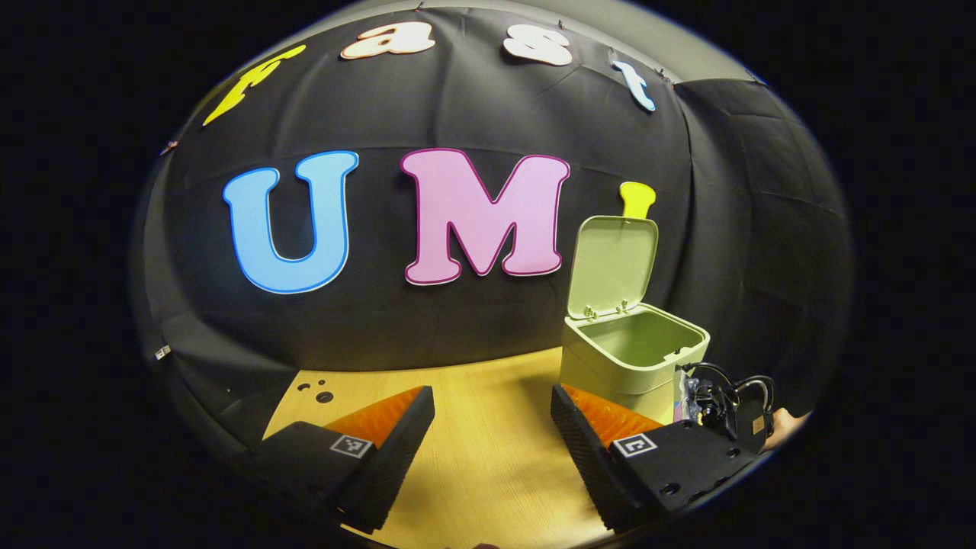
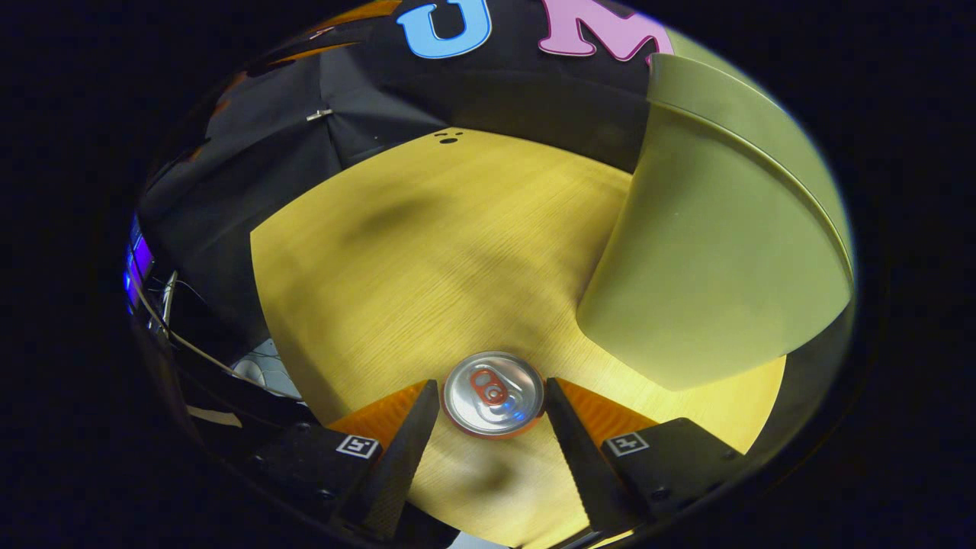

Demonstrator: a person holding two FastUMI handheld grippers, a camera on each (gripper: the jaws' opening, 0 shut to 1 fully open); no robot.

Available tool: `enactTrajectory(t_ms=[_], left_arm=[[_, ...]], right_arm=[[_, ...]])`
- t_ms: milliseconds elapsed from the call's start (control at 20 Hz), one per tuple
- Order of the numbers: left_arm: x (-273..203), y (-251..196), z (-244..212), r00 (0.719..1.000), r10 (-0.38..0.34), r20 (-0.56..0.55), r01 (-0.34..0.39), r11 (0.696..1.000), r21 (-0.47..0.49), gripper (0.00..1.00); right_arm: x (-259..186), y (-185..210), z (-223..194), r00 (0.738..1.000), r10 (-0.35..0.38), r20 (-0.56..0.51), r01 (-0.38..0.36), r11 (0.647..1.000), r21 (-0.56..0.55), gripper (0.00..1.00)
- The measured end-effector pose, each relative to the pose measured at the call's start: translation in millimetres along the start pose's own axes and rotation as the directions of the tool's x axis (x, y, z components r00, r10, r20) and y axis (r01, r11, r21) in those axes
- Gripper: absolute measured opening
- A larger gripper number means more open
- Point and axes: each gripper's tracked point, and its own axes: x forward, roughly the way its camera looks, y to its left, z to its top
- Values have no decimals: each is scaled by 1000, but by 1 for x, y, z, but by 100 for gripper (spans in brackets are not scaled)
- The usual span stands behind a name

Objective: Press the lid of the desktop garbage bin to open it, pick up the crumpled paper on the desktop and throw it into the bin, then pick up the pop can on the desktop and drop it into the bin, and finally close the garbage bin lid.

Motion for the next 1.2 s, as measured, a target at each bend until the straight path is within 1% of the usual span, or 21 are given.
enactTrajectory(t_ms=[100,300,450,600,850,1050,1200], left_arm=[[-1,2,-2,1000,8,-4,-8,1000,-5,99],[-3,4,-4,1000,15,-7,-15,1000,-9,99],[-3,5,-4,1000,18,-8,-18,1000,-7,99],[-3,4,-6,1000,13,-8,-13,1000,-7,98],[2,0,-6,1000,0,-7,0,1000,-21,99],[6,-4,-4,1000,-16,-4,16,1000,-26,99],[9,-7,-5,1000,-26,-3,26,999,-33,99]], right_arm=[[0,-1,-1,1000,-4,6,4,1000,-8,87],[-3,-1,2,1000,7,11,-7,1000,2,86],[-12,-2,4,1000,15,23,-15,999,32,86],[-30,-1,13,999,19,49,-22,998,50,86],[-74,-4,35,995,16,102,-23,997,68,86],[-113,-5,62,988,19,156,-32,996,85,86],[-140,-8,86,978,22,209,-48,991,122,86]])
